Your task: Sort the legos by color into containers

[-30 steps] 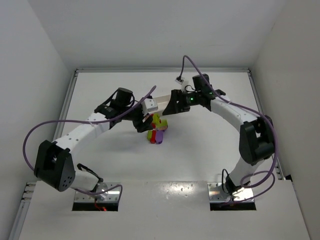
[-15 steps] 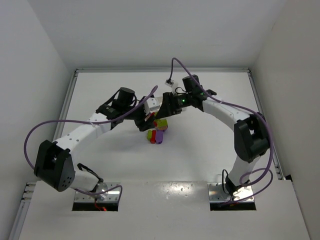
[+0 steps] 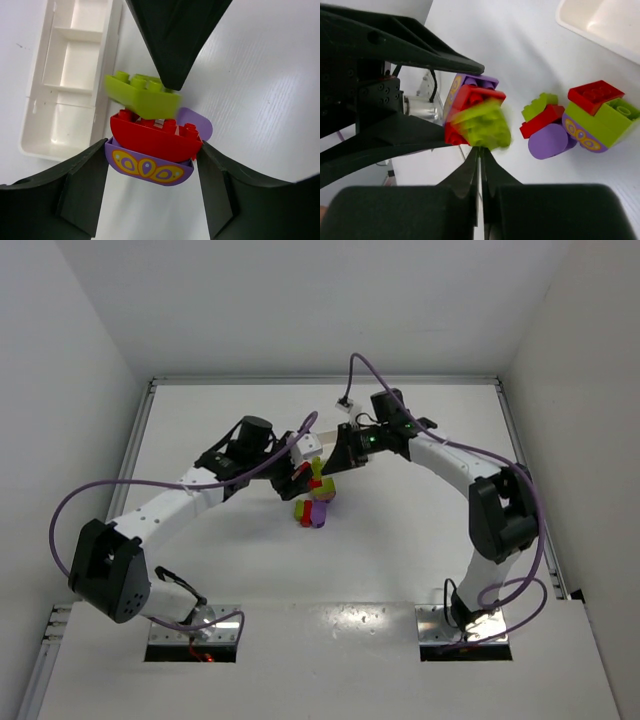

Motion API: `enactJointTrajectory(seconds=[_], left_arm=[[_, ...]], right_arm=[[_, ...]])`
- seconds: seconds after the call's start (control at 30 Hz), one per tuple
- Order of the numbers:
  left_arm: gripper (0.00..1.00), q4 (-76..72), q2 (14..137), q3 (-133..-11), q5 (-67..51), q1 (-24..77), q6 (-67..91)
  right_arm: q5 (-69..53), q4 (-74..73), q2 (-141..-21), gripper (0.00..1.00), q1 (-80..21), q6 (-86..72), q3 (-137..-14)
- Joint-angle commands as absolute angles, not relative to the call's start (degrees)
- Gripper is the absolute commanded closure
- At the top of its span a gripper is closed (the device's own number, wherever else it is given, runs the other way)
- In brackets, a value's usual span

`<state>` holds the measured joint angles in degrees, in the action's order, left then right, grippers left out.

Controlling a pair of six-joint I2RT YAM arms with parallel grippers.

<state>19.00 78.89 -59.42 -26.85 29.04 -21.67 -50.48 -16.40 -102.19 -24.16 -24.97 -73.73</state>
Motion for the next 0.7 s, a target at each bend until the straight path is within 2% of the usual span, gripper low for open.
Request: enactJointTrajectory(seconds=[0.0, 0.23, 0.37, 0.4, 0.43, 0.53, 0.63, 0.67], left_arm=[[0.97, 14.1, 77.8, -57.1, -27.3, 30.2, -19.6], [0.97, 14.1, 75.8, -54.1, -27.3, 30.2, -19.1], [0.97, 14.1, 74.4, -53.5, -26.8, 30.2, -19.1], [0.97, 14.1, 74.4, -52.9, -26.8, 30.2, -19.1], [0.97, 14.1, 73.7, -52.9, -27.6, 30.2, -19.1], [0.97, 14.1, 73.7, -52.9, -29.6, 30.2, -18.6], [0.97, 12.2, 73.7, -52.9, -31.5, 30.2, -15.7], [0.97, 11.3, 73.7, -52.9, -31.5, 30.2, -15.2]], right_arm=[[-51.6, -15.5, -100.7, 1.0, -20.5, -23.3, -75.5], [-47.7, -18.4, -102.5, 1.0, -11.8, -18.4, -79.1], [-46.9, -22.1, -103.1, 0.98, -11.2, -14.7, -80.6], [-46.3, -22.1, -102.6, 0.9, -11.2, -13.4, -79.9], [-45.7, -22.7, -102.6, 0.7, -11.2, -13.4, -79.9], [-45.2, -23.9, -100.6, 0.43, -12.6, -11.1, -79.2], [-53.2, -24.4, -99.1, 0.33, -13.3, -10.5, -78.1], [-57.3, -24.3, -99.1, 0.33, -13.8, -11.3, -77.1]])
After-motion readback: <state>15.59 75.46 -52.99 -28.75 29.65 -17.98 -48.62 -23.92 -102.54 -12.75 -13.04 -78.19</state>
